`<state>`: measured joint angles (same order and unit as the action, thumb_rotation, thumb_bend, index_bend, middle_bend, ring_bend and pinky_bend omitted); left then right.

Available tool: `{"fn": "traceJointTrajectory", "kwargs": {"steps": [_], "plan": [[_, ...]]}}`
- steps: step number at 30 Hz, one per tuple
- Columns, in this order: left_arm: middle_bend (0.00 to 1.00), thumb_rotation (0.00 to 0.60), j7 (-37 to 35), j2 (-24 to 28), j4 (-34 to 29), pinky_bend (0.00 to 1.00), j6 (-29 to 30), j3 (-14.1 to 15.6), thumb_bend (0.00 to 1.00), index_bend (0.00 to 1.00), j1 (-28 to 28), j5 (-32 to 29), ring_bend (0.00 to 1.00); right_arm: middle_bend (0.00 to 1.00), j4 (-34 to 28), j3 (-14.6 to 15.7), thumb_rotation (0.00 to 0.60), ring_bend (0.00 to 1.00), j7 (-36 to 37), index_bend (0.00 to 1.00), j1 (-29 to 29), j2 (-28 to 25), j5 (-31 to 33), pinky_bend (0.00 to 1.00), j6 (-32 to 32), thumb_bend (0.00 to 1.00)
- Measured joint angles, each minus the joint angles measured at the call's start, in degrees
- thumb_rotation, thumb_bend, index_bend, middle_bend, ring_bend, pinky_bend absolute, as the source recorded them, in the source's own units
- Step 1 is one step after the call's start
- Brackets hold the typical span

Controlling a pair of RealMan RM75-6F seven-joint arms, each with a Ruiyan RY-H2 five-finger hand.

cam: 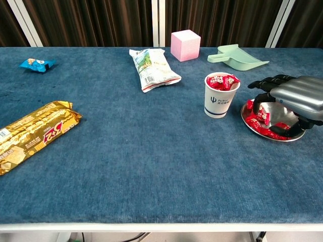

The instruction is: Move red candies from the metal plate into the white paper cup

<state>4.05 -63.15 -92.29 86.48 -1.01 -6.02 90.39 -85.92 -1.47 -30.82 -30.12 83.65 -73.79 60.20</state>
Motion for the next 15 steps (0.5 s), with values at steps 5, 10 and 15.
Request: {"fn": "traceJointTrajectory", "kwargs": {"steps": [5,10,15], "plan": [[0.15,0.600,0.3,-0.1,-0.1,0.20,-0.3,0.0,0.18,0.17,-0.2,-0.1,0.06,0.02,-0.4,0.1,0.600,0.00,-0.5,0.37,0.1,-0.7,0.2,0.00,0.0,0.42],[0.15,0.600,0.2,-0.1,-0.1,0.20,-0.3,-0.1,0.18,0.17,-0.2,-0.3,0.06,0.02,-0.8,0.4,0.600,0.00,-1.3,0.38,0.7,-1.8,1.5,0.00,0.0,0.42],[0.15,0.600,0.4,-0.1,-0.1,0.20,-0.5,0.0,0.18,0.17,-0.2,-0.3,0.06,0.02,-1.0,0.3,0.600,0.00,-0.3,0.39,1.2,-2.3,1.3,0.00,0.6,0.42]]}}
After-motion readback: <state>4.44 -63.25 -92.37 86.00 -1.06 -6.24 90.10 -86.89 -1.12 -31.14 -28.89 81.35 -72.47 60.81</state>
